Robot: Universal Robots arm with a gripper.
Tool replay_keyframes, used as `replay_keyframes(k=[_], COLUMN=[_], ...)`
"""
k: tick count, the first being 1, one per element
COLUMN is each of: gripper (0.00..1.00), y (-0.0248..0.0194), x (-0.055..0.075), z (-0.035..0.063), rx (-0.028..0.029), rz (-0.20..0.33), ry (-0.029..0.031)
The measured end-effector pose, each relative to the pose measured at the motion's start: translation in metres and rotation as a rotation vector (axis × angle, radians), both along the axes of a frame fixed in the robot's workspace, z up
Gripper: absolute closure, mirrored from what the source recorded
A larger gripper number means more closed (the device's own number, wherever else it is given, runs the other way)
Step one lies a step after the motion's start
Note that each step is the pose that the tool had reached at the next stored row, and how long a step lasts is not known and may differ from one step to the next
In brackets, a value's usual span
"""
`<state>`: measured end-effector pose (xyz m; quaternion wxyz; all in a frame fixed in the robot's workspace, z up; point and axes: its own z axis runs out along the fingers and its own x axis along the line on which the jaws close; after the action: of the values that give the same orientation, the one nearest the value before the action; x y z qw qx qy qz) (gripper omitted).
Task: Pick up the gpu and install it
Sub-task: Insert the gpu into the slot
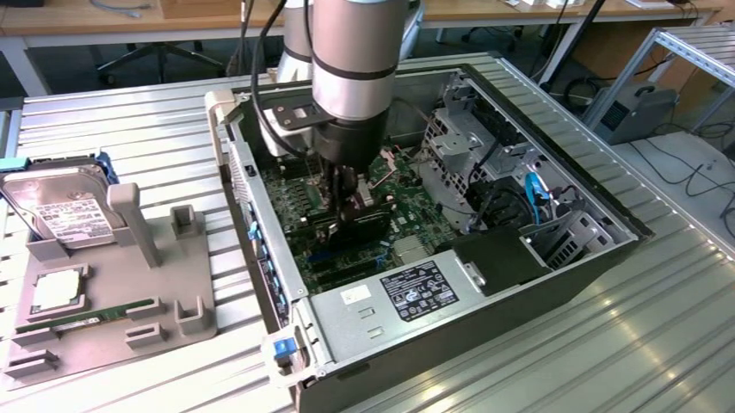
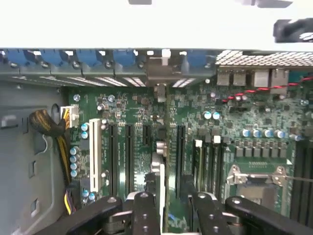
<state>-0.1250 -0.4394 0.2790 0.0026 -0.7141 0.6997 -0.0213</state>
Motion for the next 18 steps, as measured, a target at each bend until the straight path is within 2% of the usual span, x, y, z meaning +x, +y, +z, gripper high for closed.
replay_keyframes(k=[1,2,3,4,6,8,10,12,18], gripper=[0.68,0.74,0.74,0.81,0.89,0.89,0.89,0.89,0.89], y=[0.0014,0.0023,0.0026,0.0027,0.0027,0.0027,0.0027,0.0027,0.0027], x=[0.0,0.0,0.0,0.001,0.007,0.016,0.021,0.024,0.024], z=[0.001,0.0015,0.0019,0.002,0.002,0.0021,0.0021,0.0021,0.0021], rx=[-0.0024,-0.0031,-0.0037,-0.0035,-0.0035,-0.0035,-0.0036,-0.0035,-0.0035], rz=[0.0,0.0,0.0,0.0,0.0,0.0,0.0,0.0,0.0], ry=[0.0001,0.0001,0.0002,0.0005,0.0073,0.0173,0.024,0.0262,0.0264])
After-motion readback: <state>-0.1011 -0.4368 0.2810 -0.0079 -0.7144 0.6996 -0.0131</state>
